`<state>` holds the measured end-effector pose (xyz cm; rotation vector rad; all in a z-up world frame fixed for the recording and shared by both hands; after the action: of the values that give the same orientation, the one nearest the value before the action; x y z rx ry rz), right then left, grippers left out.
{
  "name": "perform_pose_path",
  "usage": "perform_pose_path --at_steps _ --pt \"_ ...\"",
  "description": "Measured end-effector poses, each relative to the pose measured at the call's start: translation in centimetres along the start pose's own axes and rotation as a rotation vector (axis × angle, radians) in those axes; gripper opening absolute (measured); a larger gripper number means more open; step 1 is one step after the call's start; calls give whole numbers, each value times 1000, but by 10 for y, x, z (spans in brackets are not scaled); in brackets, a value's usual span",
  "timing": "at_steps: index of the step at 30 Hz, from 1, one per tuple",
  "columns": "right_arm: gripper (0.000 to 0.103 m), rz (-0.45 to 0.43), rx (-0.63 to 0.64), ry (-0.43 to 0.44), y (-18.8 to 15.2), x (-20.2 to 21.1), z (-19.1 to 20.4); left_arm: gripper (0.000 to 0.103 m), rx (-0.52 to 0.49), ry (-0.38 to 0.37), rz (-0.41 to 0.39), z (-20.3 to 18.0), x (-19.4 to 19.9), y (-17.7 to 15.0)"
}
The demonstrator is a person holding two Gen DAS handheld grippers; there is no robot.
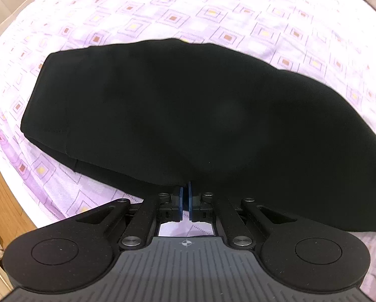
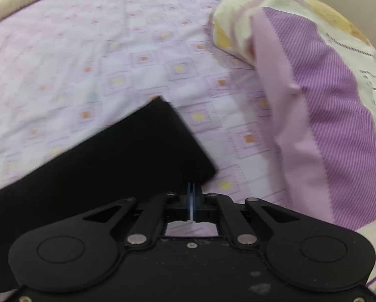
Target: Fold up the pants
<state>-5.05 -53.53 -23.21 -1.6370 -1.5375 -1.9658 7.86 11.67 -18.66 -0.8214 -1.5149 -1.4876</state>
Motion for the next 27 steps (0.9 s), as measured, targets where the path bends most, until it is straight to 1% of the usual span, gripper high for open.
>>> perform_pose_path --at_steps 1,3,4,5,7,11,13,16,19,21,24,27 --pt "0 5 8 -19 -1 -1 -4 5 5 -3 8 1 -2 -2" --pt "1 45 -9 -35 -6 -5 -14 6 15 -11 27 6 -5 -5" --pt "4 52 -15 -35 -7 -5 -17 8 17 -23 26 8 -4 -6" --pt "8 40 -15 -40 -6 0 -20 10 17 -31 24 9 -2 -6" --pt "15 -13 -9 -44 -2 14 -21 11 4 -50 24 11 3 -6" --pt "18 -117 17 -12 7 48 -7 11 -52 -77 9 14 17 -9" --pt "19 -154 29 45 10 65 10 11 -86 -97 -2 16 25 -11" --pt "21 -187 78 161 8 90 46 11 -126 -104 -57 24 42 -10" --pt "22 -203 148 297 2 114 94 11 -117 -104 -120 37 47 3" --pt "24 -202 202 398 -6 132 130 11 -97 -87 -140 48 41 16" --pt "26 -176 264 516 -22 156 184 11 -54 -49 -149 66 22 34" --pt "28 -136 314 619 -39 179 236 11 -51 -10 -107 86 -4 37"
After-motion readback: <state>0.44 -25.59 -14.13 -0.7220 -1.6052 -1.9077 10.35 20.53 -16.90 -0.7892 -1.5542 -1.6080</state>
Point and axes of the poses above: each gripper's, at about its wrist camera, not at the fingertips, and x roughly against the way its jaws point, z to its left, y to its top, the point moved 5 cm from there along -x, roughly the way its jaws point, and after that the axes turned 14 degrees about -z, right-handed, at the moved point
